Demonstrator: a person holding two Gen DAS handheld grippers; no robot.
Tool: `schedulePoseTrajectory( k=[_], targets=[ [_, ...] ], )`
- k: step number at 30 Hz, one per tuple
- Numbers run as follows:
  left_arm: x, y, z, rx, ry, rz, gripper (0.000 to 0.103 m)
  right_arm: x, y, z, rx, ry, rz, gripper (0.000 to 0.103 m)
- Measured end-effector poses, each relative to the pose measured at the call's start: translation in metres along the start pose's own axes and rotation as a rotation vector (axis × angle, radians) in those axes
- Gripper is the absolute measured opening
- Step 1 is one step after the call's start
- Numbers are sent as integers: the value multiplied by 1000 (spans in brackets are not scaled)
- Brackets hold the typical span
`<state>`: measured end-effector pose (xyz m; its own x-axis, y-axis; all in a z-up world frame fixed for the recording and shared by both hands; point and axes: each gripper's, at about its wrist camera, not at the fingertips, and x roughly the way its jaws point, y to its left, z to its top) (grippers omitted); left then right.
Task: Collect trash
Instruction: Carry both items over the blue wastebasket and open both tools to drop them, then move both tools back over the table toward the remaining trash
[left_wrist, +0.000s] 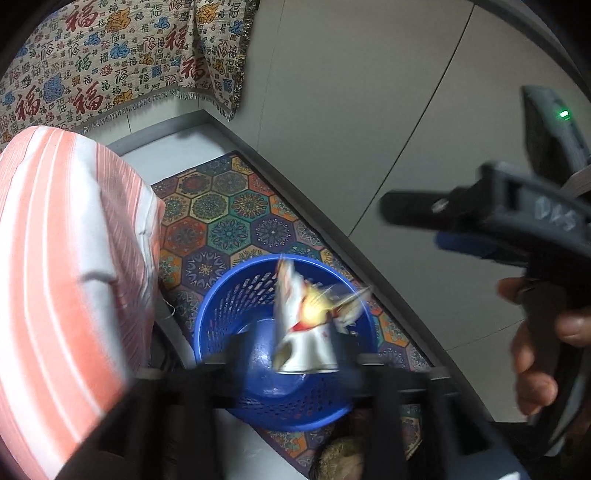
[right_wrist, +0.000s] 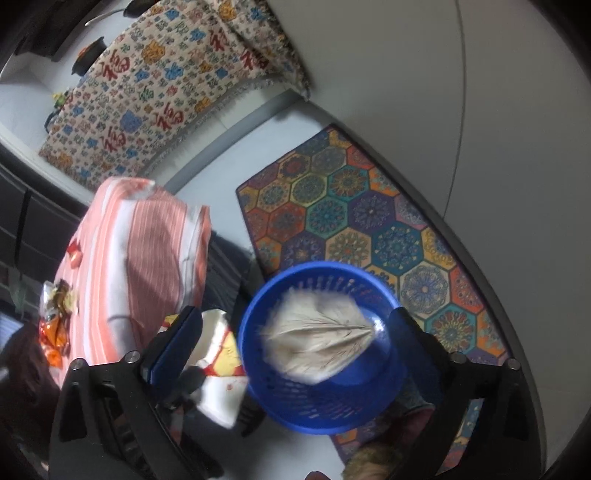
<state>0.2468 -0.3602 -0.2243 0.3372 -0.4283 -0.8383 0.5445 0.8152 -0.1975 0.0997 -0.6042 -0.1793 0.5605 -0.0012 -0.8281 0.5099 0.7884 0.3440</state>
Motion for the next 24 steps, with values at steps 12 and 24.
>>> schedulePoseTrajectory(
  k=[12, 24],
  targets=[
    [-61, -13, -24, 62, -116, -57, 62, -55, 22, 11, -78, -272, -68, 102],
    [-204, 54, -90, -92, -246, 87, 83, -60, 127, -28, -374, -373, -14, 102]
  ],
)
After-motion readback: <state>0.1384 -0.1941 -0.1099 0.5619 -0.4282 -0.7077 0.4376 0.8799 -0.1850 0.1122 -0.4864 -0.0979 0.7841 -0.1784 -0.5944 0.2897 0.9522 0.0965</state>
